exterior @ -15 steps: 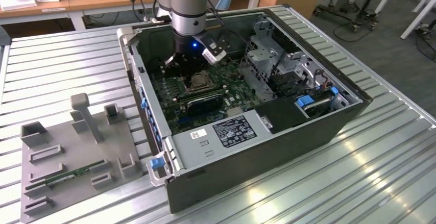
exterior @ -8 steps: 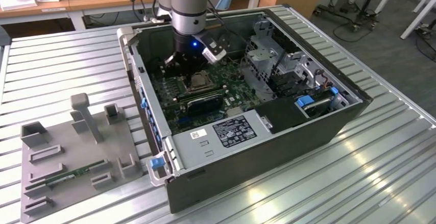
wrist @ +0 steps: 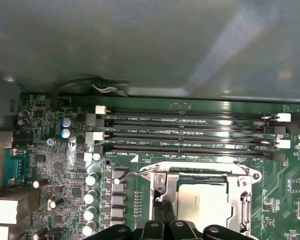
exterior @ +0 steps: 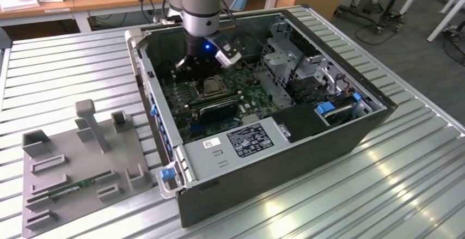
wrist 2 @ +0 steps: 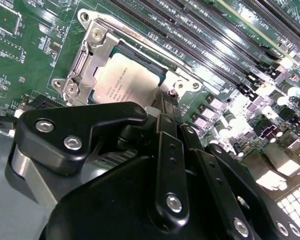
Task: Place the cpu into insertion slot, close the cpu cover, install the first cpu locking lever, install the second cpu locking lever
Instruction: 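Close the cpu cover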
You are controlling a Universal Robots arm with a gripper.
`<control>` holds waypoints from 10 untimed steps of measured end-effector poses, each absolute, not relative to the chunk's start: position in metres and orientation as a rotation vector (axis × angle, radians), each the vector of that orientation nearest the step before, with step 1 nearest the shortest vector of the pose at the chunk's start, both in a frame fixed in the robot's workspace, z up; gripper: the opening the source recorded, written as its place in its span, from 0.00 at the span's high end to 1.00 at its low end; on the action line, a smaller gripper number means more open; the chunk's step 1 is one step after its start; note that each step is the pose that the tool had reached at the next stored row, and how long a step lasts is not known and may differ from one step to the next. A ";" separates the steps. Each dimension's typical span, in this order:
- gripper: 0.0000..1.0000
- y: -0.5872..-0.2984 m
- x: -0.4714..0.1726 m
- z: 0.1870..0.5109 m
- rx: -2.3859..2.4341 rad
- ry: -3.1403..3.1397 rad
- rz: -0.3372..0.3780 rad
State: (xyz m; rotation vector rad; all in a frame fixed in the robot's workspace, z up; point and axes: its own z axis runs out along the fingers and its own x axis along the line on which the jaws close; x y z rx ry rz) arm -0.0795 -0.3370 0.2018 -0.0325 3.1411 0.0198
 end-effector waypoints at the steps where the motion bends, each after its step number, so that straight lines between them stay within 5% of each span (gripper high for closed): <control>1: 0.89 -0.337 -0.080 0.201 -0.032 3.140 0.020; 10: 0.89 -0.337 -0.080 0.197 -0.032 3.140 0.018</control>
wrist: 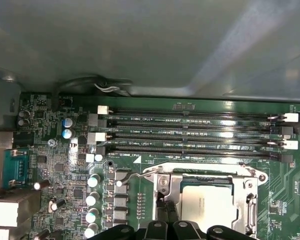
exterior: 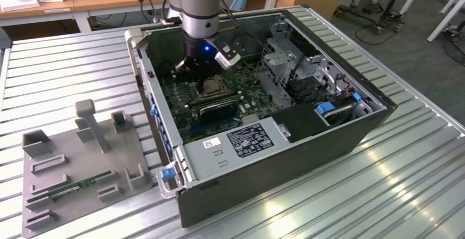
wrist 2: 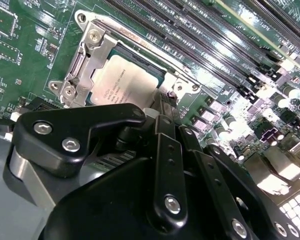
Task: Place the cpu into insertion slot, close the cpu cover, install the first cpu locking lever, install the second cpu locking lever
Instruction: 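Close the cpu cover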
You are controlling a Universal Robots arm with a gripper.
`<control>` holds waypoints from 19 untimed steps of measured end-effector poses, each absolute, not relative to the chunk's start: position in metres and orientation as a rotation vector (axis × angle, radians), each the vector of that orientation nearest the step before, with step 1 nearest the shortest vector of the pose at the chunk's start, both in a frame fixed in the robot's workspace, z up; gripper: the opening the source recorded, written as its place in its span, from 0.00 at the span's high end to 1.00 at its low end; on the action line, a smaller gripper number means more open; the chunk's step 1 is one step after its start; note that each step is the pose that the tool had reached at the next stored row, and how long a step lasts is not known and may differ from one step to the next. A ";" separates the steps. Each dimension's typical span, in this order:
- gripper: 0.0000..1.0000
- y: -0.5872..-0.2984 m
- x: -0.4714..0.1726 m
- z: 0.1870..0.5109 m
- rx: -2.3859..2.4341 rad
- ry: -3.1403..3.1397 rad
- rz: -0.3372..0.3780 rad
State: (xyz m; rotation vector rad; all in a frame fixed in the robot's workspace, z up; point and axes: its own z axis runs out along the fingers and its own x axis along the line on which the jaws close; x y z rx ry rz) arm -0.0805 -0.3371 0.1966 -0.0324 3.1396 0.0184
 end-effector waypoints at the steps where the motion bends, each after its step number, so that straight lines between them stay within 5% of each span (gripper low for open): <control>1: 0.89 -0.337 -0.081 0.196 -0.033 3.140 0.018; 19: 0.89 -0.337 -0.080 0.198 -0.033 3.139 0.021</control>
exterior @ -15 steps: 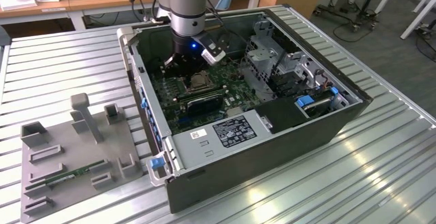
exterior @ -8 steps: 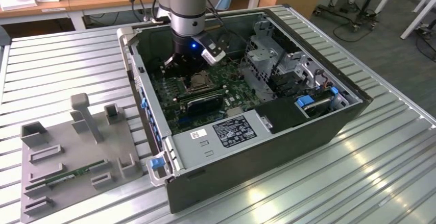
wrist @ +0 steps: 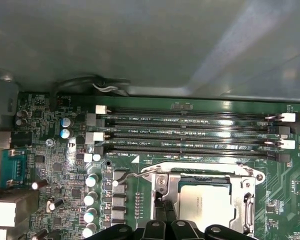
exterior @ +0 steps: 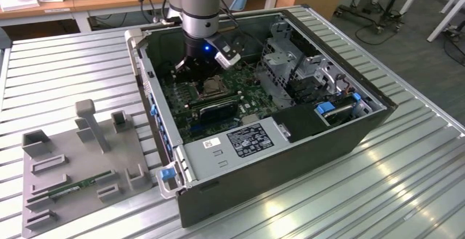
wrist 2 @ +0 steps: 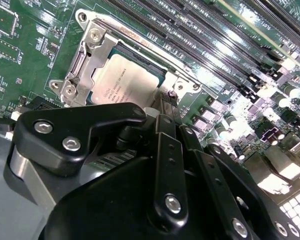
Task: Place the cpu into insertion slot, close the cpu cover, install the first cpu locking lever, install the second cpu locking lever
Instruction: 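Close the cpu cover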
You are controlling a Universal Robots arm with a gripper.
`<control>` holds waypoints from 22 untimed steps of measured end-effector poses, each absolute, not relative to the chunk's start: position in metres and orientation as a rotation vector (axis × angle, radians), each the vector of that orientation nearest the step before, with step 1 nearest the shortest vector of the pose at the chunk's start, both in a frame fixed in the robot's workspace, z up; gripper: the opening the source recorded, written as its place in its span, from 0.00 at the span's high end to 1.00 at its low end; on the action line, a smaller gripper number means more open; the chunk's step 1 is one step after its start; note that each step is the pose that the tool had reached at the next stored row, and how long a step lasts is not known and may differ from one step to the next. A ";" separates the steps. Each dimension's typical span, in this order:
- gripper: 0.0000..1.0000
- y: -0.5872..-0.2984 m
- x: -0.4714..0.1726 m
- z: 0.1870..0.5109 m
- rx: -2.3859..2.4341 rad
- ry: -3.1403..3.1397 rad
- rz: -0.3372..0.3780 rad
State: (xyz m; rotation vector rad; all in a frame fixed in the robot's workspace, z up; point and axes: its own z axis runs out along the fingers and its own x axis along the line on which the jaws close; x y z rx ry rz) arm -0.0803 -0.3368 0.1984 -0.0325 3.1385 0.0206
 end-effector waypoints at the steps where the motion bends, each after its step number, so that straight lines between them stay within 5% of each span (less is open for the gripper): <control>1: 0.89 -0.337 -0.080 0.199 -0.032 3.139 0.021; 22: 0.89 -0.337 -0.080 0.218 -0.032 3.139 0.020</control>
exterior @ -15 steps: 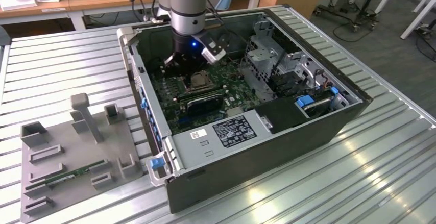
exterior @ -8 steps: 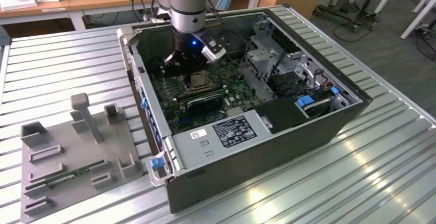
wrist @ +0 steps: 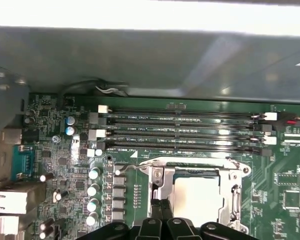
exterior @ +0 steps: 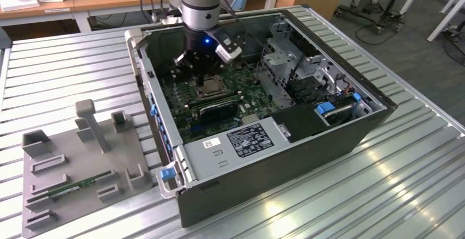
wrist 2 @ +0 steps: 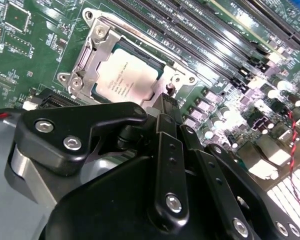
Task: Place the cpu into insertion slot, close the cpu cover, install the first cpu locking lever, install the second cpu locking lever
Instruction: 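Close the cpu cover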
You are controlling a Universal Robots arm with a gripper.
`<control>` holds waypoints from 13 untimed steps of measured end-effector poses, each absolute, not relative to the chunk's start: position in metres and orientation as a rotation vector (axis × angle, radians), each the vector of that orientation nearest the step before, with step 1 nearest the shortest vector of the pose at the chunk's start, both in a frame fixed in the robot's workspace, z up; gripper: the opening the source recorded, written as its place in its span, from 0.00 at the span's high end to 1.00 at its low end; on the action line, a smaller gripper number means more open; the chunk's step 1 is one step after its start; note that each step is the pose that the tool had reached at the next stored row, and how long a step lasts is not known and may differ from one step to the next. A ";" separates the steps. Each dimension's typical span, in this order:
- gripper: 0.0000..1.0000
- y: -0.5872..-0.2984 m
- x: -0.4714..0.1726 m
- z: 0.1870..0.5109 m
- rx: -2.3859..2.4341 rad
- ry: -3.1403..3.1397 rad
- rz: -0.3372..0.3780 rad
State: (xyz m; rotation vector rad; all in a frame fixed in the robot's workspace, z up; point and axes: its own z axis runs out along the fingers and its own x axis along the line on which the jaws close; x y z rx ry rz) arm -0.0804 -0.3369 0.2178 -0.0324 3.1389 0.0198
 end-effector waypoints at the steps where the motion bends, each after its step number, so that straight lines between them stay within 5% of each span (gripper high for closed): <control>1: 0.89 -0.337 -0.080 0.219 -0.033 3.139 0.020; 13: 0.89 -0.337 -0.080 0.226 -0.033 3.139 0.020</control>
